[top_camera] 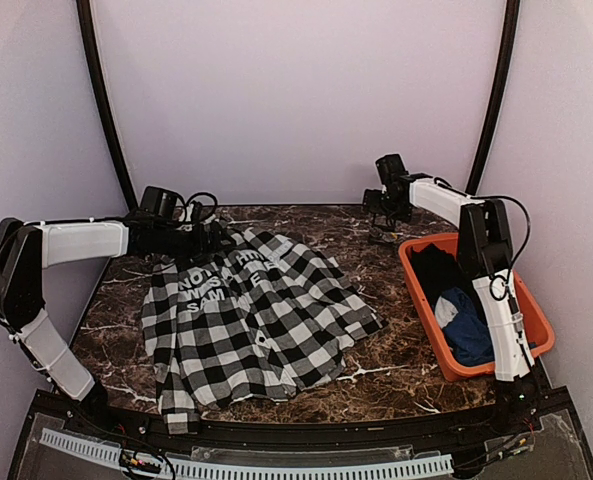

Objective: Pin the brooch onto the clothing
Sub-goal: Move the brooch box to the center of the board, then pick up the brooch from the brooch box.

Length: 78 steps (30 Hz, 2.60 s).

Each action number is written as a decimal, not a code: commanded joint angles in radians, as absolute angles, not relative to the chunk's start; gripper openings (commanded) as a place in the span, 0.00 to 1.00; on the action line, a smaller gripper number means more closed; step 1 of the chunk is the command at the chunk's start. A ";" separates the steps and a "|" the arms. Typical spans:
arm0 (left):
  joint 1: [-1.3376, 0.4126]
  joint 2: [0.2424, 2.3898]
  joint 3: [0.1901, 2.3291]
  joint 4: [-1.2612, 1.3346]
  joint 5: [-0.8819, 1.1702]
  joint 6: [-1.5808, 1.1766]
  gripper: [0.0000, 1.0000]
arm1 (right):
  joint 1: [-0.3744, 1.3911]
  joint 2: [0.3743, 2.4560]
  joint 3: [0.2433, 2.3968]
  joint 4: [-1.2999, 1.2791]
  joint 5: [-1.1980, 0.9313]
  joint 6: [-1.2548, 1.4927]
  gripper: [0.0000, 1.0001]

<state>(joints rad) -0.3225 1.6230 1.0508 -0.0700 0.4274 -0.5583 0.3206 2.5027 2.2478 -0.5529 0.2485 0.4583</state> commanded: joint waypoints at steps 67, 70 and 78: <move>-0.298 1.611 1.024 -0.035 0.457 -0.578 0.99 | 0.472 2.427 2.189 -0.662 0.161 0.048 0.82; -0.298 1.614 1.025 -0.035 0.457 -0.577 0.99 | 0.471 2.460 2.221 -0.688 0.178 0.042 0.79; -0.298 1.619 1.027 -0.035 0.461 -0.578 0.99 | 0.472 2.498 2.228 -0.699 0.200 0.046 0.74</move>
<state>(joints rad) -0.3046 1.6230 1.0393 -0.0387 0.4526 -0.5762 0.4679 2.4702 2.2005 -0.6861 0.1772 0.0494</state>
